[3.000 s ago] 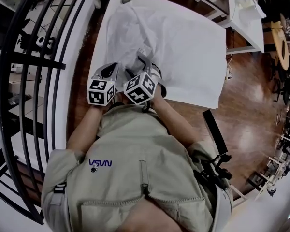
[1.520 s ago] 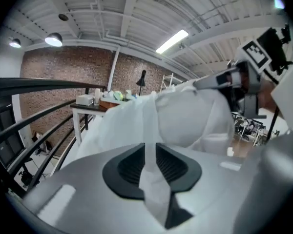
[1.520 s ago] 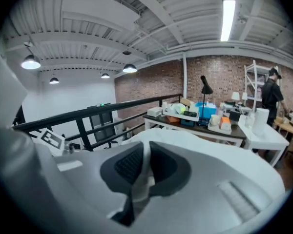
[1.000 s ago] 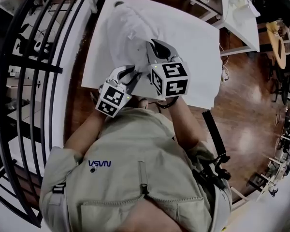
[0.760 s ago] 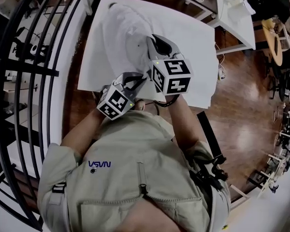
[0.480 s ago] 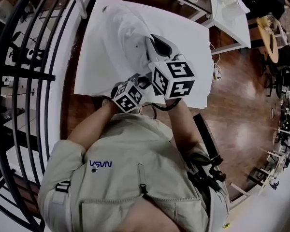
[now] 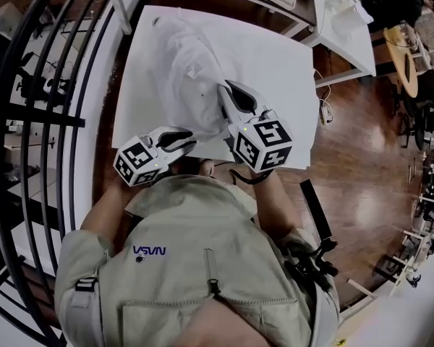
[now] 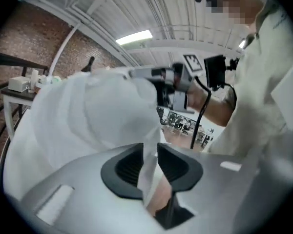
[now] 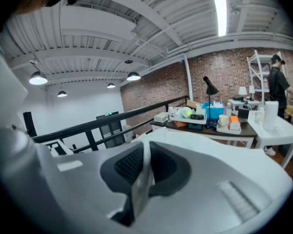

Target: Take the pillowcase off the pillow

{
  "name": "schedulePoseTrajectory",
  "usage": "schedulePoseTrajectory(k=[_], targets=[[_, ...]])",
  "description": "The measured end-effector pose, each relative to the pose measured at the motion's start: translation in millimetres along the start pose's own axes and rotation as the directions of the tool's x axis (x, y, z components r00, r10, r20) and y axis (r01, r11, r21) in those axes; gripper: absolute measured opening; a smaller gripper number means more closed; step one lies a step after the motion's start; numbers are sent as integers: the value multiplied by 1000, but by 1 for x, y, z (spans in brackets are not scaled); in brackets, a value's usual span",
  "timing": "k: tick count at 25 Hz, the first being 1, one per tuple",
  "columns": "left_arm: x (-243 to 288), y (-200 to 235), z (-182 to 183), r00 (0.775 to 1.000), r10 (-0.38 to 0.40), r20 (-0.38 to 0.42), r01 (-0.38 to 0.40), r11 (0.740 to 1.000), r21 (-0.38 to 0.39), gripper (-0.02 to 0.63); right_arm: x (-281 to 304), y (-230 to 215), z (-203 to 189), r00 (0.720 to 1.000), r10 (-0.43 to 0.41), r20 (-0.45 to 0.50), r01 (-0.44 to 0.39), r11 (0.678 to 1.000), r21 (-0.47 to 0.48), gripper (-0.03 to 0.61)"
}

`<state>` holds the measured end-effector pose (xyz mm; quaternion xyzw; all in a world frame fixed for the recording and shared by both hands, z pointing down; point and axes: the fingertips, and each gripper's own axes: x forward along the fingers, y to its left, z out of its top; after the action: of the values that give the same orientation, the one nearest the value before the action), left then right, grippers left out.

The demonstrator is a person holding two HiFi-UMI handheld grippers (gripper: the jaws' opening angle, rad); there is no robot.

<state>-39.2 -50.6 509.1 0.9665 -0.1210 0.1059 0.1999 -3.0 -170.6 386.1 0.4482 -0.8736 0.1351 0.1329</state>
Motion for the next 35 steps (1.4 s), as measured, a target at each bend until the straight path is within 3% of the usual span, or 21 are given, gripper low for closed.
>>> schedulePoseTrajectory(k=[2, 4, 6, 7, 10, 12, 14, 16, 19, 20, 22, 24, 28, 30, 32, 35], targets=[[-32, 21, 32, 990, 78, 117, -74, 997, -33, 92, -2, 8, -11, 999, 34, -17, -35, 999, -2, 14], [-58, 47, 68, 958, 170, 230, -164, 985, -46, 92, -5, 15, -24, 997, 67, -39, -67, 998, -3, 14], [-70, 77, 89, 927, 254, 276, -251, 967, -44, 101, -10, 22, -36, 994, 92, -54, -93, 996, 1, 14], [-69, 92, 92, 921, 284, 267, -281, 958, -50, 132, -14, 25, -40, 993, 101, -59, -102, 995, 1, 14], [-50, 137, 81, 926, 335, 173, -319, 941, -114, 338, -27, 30, -50, 990, 120, -78, -123, 992, -30, 15], [-34, 160, 67, 939, 324, 117, -300, 936, -187, 367, -35, 32, -57, 987, 126, -103, -133, 989, -66, 15], [-20, 168, 57, 961, 261, 94, -229, 937, -263, 374, -42, 34, -67, 981, 134, -139, -147, 986, -81, 15], [-9, 163, 53, 974, 208, 90, -175, 943, -283, 311, -45, 37, -80, 967, 164, -196, -180, 981, -67, 16], [-1, 153, 49, 972, 219, 89, -192, 950, -245, 82, -46, 46, -99, 935, 203, -289, -232, 971, -66, 50], [1, 152, 48, 969, 229, 88, -204, 951, -234, 59, -44, 50, -102, 929, 201, -311, -239, 967, -89, 86], [4, 149, 47, 968, 238, 82, -216, 952, -214, 37, -36, 61, -101, 923, 182, -339, -246, 956, -158, 168], [5, 146, 50, 967, 243, 79, -224, 955, -193, 32, -25, 72, -95, 922, 161, -351, -252, 940, -230, 204], [2, 141, 61, 963, 254, 94, -236, 958, -166, 28, -12, 89, -88, 907, 160, -388, -293, 904, -310, 215], [2, 138, 63, 965, 245, 94, -228, 961, -156, 29, -15, 92, -80, 907, 192, -376, -310, 907, -285, 215], [3, 133, 62, 970, 229, 85, -215, 966, -147, 28, -16, 86, -66, 924, 191, -332, -281, 927, -248, 215], [1, 131, 60, 971, 221, 95, -205, 966, -160, 27, 0, 69, -63, 937, 75, -341, -179, 942, -285, 215]])
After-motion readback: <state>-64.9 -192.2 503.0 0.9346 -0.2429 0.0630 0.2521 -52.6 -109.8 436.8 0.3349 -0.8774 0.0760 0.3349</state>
